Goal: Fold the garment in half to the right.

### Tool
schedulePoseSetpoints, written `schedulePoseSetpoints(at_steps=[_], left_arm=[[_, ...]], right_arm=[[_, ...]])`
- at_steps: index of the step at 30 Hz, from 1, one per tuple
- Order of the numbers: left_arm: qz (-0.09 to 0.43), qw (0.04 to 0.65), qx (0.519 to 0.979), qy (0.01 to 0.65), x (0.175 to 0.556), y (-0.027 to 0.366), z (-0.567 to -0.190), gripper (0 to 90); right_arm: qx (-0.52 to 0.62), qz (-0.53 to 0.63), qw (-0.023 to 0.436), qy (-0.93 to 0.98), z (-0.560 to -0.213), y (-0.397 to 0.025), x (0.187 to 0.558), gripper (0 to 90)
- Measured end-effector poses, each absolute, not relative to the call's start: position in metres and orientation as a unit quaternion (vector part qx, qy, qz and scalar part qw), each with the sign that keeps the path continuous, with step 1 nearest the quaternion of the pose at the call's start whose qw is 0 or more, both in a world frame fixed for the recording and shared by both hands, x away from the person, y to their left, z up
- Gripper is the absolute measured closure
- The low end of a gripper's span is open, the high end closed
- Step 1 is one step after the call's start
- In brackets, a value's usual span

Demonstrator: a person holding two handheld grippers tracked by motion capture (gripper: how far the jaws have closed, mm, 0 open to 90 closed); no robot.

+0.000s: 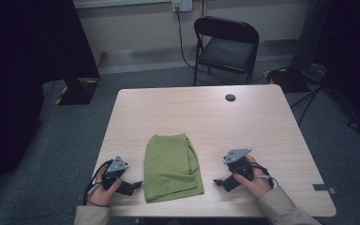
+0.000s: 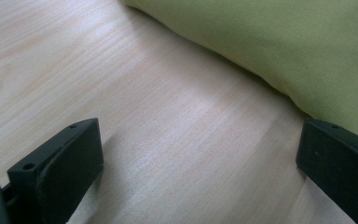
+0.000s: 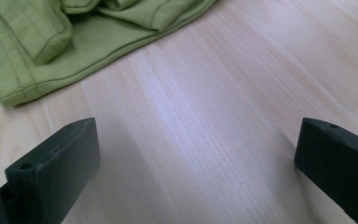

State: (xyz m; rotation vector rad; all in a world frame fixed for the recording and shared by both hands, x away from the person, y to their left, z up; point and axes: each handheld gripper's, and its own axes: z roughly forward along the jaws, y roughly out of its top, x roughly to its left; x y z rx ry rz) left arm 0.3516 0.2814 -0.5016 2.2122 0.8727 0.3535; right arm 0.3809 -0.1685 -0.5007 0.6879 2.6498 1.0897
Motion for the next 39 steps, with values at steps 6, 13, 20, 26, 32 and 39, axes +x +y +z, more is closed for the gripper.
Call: schedulePoseSetpoints(at_steps=[6,13,20,26,32,39], left_arm=[[0.138,0.360,0.858,0.339,0.352,0.281,-0.502,0.0],[0.138,0.360,0.858,0.340,0.352,0.281,-0.502,0.0],[0.139,0.360,0.856,0.343,0.351,0.281,-0.502,0.0],[0.140,0.359,0.856,0.345,0.350,0.282,-0.502,0.0],[0.140,0.359,0.856,0.345,0.350,0.282,-0.502,0.0],[0.140,0.359,0.856,0.345,0.350,0.282,-0.502,0.0]], right_arm=[[0.244,0.367,0.102,0.892,-0.501,-0.174,0.380,0.0],[0.259,0.365,0.109,0.888,-0.501,-0.179,0.381,0.0],[0.264,0.365,0.111,0.886,-0.501,-0.183,0.382,0.0],[0.265,0.364,0.111,0.886,-0.501,-0.189,0.383,0.0],[0.266,0.364,0.111,0.885,-0.501,-0.191,0.382,0.0],[0.266,0.365,0.112,0.885,-0.501,-0.192,0.382,0.0]])
